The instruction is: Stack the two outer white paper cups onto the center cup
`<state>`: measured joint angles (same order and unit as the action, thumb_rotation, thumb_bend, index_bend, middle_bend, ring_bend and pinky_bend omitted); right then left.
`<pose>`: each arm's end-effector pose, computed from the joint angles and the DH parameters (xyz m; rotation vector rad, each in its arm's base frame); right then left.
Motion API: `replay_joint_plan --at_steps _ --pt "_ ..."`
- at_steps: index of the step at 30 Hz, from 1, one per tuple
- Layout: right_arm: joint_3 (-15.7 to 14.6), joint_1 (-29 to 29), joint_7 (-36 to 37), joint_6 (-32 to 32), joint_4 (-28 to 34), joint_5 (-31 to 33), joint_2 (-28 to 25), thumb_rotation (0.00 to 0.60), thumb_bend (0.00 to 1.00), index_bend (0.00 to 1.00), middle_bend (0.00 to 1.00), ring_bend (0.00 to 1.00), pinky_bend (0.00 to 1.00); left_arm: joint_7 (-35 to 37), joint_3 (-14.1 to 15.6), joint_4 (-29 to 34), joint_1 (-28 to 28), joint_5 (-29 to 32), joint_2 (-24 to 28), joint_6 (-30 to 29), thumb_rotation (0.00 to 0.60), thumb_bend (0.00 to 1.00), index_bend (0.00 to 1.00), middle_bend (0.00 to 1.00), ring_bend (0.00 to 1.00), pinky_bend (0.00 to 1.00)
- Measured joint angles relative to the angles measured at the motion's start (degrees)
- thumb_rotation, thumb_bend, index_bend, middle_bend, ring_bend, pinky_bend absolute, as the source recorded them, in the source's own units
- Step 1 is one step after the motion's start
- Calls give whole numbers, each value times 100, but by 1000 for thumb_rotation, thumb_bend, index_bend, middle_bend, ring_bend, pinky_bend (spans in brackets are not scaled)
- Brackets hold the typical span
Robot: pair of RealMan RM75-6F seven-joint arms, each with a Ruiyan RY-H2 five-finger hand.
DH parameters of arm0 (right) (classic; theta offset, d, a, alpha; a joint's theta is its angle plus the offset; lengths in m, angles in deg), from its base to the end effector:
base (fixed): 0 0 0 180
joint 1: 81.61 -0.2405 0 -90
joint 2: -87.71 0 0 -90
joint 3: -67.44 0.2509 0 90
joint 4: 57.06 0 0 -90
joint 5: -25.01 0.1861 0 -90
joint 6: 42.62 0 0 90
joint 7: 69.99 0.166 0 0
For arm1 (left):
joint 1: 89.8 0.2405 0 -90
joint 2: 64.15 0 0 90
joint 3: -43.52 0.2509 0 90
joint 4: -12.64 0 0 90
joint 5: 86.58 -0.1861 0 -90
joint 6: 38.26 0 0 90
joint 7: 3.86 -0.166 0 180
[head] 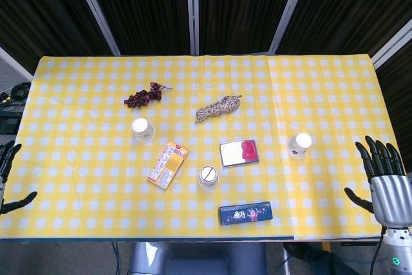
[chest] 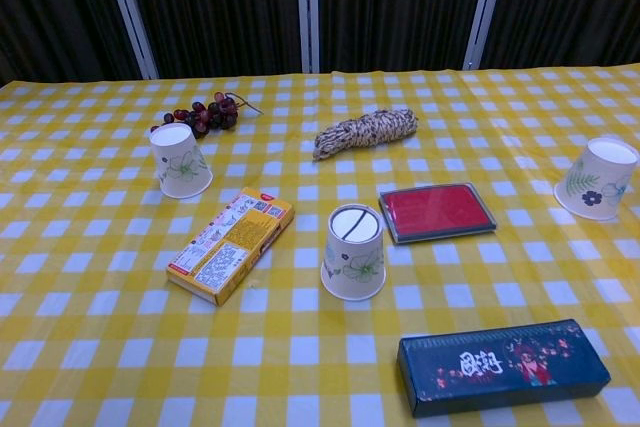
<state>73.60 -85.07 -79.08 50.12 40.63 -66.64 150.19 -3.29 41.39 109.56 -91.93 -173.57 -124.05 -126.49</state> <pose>-0.2582 -0.1996 0.2039 1.3652 -0.6641 0.9864 -0.2906 0.1836 0.1994 -1.3463 -0.9044 -0.9203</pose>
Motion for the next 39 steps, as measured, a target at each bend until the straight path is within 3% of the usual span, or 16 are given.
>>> replay_joint_plan --at_steps 8,13,20,27,39 --pt "1 -54 23 -178 -49 132 43 600 0 0 0 0 0 7 -1 -14 -26 58 -3 83 600 0 0 0 0 0" --pt "30 -200 290 -627 -130 409 67 600 0 0 0 0 4 27 -33 -12 -76 135 -3 178 600 0 0 0 0 0" --pt "123 -807 686 -1944 -650 786 107 600 33 12 17 0 123 -165 -73 -14 -223 277 -68 464 600 0 0 0 0 0" --pt "325 -1782 1438 -3500 -1668 1189 373 600 69 110 151 84 200 -456 -92 -15 -334 480 -195 688 600 0 0 0 0 0" --pt "490 -2622 1933 -4691 -2783 1702 997 600 102 153 201 135 244 -672 -113 -67 -412 770 -314 898 600 0 0 0 0 0"
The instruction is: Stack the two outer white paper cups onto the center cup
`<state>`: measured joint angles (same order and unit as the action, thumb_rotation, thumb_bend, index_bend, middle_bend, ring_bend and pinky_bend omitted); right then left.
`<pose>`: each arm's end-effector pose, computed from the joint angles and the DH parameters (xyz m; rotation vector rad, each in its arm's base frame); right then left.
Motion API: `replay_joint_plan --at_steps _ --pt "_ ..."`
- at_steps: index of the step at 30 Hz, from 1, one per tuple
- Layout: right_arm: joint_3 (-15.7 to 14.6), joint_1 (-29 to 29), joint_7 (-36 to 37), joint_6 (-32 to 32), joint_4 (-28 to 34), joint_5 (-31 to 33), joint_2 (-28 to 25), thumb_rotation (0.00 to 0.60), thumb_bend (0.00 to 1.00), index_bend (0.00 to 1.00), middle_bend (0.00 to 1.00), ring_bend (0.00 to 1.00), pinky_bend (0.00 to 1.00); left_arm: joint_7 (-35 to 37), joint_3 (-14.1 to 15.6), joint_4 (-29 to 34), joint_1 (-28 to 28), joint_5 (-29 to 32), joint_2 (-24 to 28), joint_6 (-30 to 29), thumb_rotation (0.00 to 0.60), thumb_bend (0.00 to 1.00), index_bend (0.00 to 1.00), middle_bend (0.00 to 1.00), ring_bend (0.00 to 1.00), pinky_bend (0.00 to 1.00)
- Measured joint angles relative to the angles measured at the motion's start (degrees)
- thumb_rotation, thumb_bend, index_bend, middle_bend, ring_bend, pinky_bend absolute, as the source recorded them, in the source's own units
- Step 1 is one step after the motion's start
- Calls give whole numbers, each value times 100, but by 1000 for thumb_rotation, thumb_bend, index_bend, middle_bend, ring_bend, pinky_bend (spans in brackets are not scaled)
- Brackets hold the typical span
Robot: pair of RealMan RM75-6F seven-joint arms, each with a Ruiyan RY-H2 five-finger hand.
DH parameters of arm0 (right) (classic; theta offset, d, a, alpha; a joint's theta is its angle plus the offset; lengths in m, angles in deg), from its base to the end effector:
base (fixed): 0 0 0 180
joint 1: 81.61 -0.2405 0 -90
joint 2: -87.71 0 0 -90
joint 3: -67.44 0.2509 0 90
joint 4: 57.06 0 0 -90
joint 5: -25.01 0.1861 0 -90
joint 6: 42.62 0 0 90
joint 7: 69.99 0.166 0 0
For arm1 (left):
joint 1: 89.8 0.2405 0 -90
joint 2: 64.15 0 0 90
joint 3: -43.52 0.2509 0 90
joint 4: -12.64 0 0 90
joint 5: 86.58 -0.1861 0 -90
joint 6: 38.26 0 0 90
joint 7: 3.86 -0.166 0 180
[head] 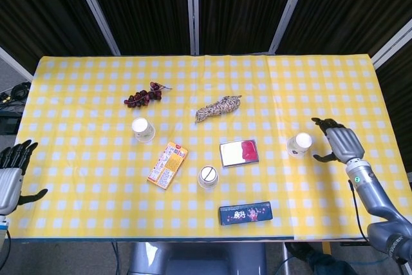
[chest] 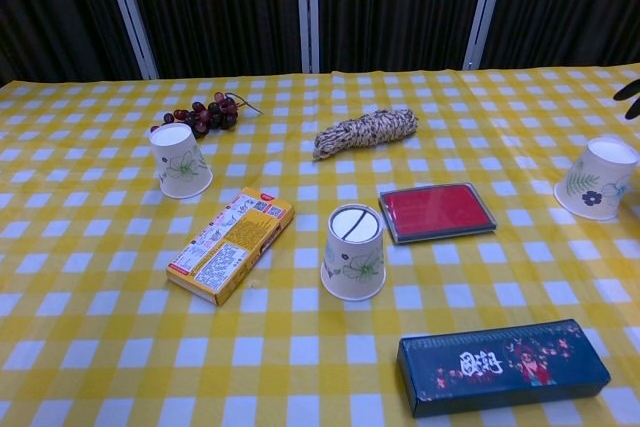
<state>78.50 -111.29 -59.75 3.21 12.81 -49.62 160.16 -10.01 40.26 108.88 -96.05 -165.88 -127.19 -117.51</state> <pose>-0.3010 -0.3614 0.1224 1.5865 -1.1195 0.7338 -0.3038 0.2067 0.1704 -1.3832 -0.9689 -0.7710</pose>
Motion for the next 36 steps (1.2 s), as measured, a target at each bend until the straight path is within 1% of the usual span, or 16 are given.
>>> replay_joint_plan --at_steps 8,11,13,16,18,23,29,32,36 --pt "-61 -167 13 -215 -76 94 181 600 120 167 219 155 261 -17 3 2 -14 19 -11 5 600 0 0 0 0 0" --pt "-60 -194 21 -191 -137 106 269 600 168 207 264 197 297 -6 4 2 -13 21 -7 -3 600 0 0 0 0 0" --pt "-50 -209 26 -158 -226 127 356 600 206 259 321 248 349 6 7 2 -11 20 -4 -6 600 0 0 0 0 0" --pt "-38 -218 57 -83 -356 162 489 600 233 346 404 322 424 16 14 -1 -15 23 -1 8 600 0 0 0 0 0" --pt "-39 -214 76 -12 -413 164 546 600 239 373 428 344 438 16 18 -5 -20 23 -3 14 600 0 0 0 0 0" --pt "-47 -203 177 105 -360 100 558 600 241 377 433 348 438 16 22 -4 -27 18 -5 12 600 0 0 0 0 0" --pt "-27 -186 286 495 49 -199 366 600 242 377 440 350 438 25 21 3 -31 26 0 12 600 0 0 0 0 0" --pt "-2 -183 330 718 432 -397 177 600 242 377 440 350 438 39 21 12 -34 23 7 10 600 0 0 0 0 0" --pt "33 -199 414 947 1146 -681 -141 600 242 377 440 350 438 81 18 30 -27 8 29 -17 600 0 0 0 0 0"
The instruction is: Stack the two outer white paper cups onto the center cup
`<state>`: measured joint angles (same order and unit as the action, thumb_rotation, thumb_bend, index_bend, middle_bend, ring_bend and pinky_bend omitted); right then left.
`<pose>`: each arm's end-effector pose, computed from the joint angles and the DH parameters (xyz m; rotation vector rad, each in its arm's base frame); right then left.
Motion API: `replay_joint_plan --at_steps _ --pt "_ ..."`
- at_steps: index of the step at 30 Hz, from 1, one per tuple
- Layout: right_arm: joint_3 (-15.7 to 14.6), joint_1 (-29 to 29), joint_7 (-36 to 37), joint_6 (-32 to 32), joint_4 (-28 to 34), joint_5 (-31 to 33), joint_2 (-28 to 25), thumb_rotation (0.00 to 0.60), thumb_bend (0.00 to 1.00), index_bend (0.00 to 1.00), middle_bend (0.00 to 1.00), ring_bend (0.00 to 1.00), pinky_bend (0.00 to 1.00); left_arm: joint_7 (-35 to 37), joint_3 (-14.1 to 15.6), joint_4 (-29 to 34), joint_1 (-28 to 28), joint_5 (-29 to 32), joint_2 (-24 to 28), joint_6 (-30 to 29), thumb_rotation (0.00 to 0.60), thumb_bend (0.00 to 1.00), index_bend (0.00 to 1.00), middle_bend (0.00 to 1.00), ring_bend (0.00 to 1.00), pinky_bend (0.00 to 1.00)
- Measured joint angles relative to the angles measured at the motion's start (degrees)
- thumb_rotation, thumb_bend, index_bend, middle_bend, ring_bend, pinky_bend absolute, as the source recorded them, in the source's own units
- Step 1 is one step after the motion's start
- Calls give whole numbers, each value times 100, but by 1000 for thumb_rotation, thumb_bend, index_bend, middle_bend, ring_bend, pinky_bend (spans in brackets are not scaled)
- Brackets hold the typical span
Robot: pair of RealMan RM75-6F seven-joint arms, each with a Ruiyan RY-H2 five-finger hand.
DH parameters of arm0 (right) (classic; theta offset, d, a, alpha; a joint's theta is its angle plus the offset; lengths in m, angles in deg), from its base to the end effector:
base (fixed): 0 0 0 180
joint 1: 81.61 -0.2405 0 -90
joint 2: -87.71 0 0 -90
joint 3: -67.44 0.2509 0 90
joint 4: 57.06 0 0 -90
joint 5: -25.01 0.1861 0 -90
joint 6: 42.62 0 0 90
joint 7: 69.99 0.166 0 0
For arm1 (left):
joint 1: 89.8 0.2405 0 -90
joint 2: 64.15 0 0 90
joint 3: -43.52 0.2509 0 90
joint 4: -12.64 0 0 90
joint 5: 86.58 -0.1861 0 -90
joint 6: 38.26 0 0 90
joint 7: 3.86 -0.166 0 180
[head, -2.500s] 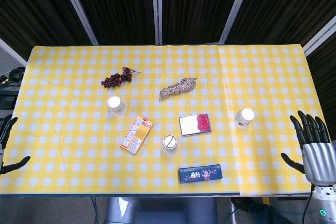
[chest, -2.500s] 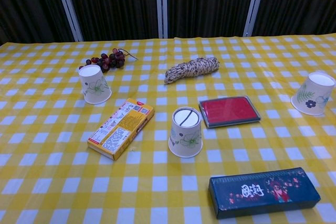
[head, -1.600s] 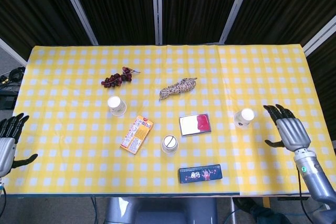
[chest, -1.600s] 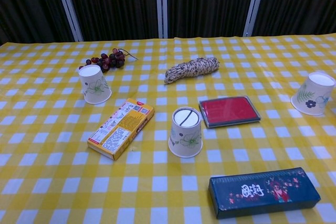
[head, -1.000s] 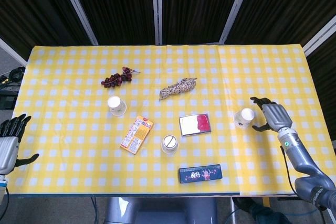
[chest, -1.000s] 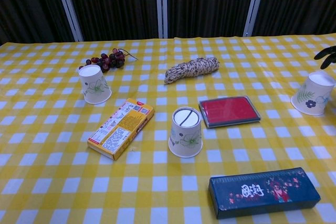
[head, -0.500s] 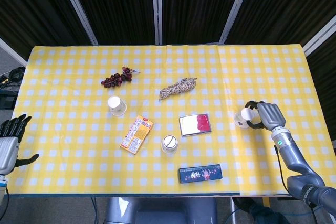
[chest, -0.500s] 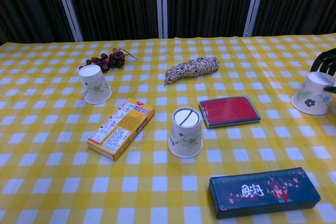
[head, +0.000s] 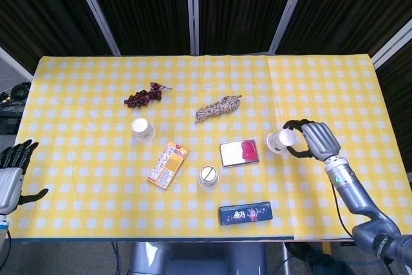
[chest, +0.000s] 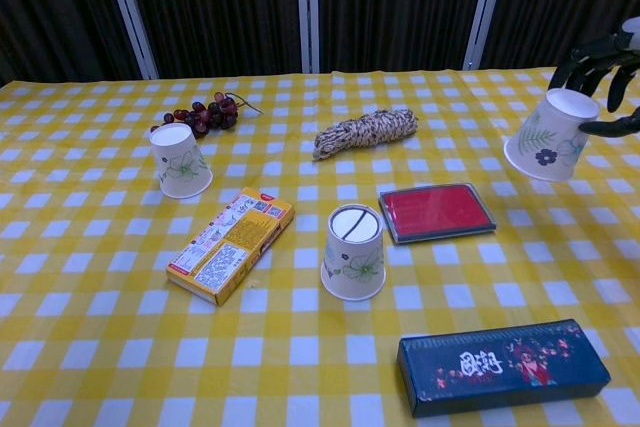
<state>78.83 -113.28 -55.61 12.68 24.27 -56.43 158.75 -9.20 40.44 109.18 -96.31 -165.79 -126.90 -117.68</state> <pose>-0.2213 -0.3556 0.1132 1.6889 -1.0860 1.0604 -0.3026 0.2075 0.1715 -1.3791 -0.9774 -0.7837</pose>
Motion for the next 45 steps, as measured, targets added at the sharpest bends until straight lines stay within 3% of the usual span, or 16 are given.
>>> replay_joint_plan --at_steps 6,12,28,41,45 --pt "-6 -179 108 40 1216 -514 -479 600 244 378 440 350 438 73 13 25 8 -58 39 -27 600 0 0 0 0 0" --pt "14 -633 -214 -276 1719 -762 -550 600 243 379 440 350 438 128 22 28 23 -93 70 -64 600 0 0 0 0 0" --pt "-12 -1090 -2133 -686 2066 -148 77 600 240 379 440 350 438 222 28 -13 14 -83 98 -34 600 0 0 0 0 0" --pt "-84 -1218 -2575 -647 2164 214 344 600 235 374 424 350 438 217 32 -9 11 -80 95 -35 600 0 0 0 0 0" --pt "-91 -1262 -2751 -610 2157 268 421 600 222 293 338 319 426 224 33 -6 12 -86 98 -41 600 0 0 0 0 0"
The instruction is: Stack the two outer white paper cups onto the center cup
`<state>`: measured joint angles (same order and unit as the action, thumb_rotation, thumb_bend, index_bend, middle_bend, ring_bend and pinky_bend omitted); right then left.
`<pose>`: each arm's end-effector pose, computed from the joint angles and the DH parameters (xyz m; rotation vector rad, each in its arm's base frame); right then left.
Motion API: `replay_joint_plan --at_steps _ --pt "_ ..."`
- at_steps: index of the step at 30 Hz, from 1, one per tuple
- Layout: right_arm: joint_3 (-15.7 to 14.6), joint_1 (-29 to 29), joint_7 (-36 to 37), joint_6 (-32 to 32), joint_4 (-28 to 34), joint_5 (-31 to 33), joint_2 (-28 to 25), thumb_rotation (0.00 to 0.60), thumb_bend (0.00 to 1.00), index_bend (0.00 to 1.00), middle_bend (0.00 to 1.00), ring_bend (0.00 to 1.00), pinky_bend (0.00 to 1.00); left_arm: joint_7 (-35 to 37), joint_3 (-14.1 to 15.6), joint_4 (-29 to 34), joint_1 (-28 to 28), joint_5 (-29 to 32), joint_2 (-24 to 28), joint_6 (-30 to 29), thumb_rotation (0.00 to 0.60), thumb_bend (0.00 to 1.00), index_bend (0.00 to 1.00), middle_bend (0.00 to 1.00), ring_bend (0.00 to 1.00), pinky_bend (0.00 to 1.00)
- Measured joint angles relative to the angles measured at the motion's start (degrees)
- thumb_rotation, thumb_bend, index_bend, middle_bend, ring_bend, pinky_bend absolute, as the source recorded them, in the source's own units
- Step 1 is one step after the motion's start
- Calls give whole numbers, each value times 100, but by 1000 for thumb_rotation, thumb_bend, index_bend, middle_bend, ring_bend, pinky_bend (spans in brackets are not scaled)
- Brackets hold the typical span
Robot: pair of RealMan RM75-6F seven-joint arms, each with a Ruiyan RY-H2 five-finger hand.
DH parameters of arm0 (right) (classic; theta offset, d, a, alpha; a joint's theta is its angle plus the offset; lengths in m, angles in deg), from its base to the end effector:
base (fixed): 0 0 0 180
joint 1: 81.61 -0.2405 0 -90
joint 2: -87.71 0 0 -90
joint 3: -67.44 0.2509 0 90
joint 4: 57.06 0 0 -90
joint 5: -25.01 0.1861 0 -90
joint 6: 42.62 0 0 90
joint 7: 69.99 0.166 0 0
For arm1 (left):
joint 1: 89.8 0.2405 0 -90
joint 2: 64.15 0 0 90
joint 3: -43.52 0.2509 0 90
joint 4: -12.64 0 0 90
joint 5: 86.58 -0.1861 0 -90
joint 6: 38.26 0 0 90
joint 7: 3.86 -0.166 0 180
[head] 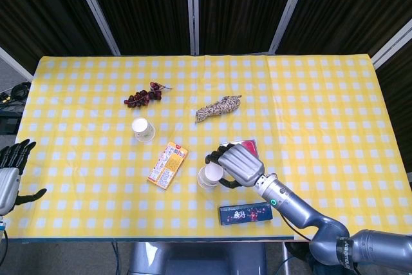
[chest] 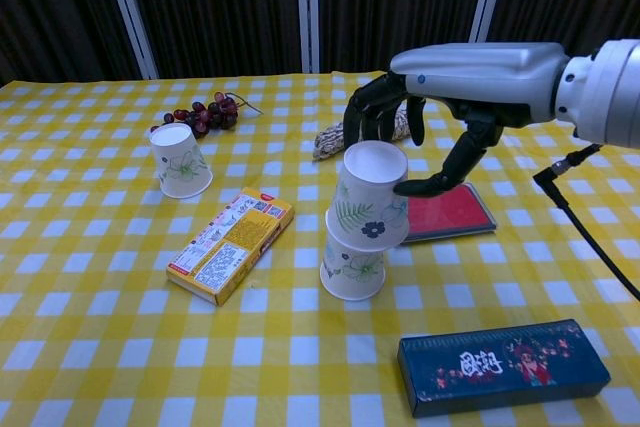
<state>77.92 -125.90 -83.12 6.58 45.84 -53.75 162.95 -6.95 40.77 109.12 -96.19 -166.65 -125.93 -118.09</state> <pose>-0.0713 -0.3132 0.0372 2.1818 -0.8218 1.1078 -0.3022 0.2061 0.1765 -1.3775 -0.9851 -0.8057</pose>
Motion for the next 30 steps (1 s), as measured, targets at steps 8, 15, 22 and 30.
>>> replay_joint_plan --at_steps 8,15,22,30 --pt "-64 -70 -223 -147 136 314 -52 600 0 0 0 14 235 41 -5 -18 -6 16 10 16 600 0 0 0 0 0" --pt "-145 -37 -329 -106 413 446 -343 600 0 0 0 0 163 55 -8 -28 0 30 15 10 600 0 0 0 0 0" --pt "-418 426 -257 608 286 -148 -725 600 0 0 0 0 120 73 -46 -186 -39 113 -48 80 600 0 0 0 0 0" --pt "-828 1397 470 2258 -759 -1078 -986 600 0 0 0 0 19 15 -243 -547 -383 128 -325 327 600 0 0 0 0 11"
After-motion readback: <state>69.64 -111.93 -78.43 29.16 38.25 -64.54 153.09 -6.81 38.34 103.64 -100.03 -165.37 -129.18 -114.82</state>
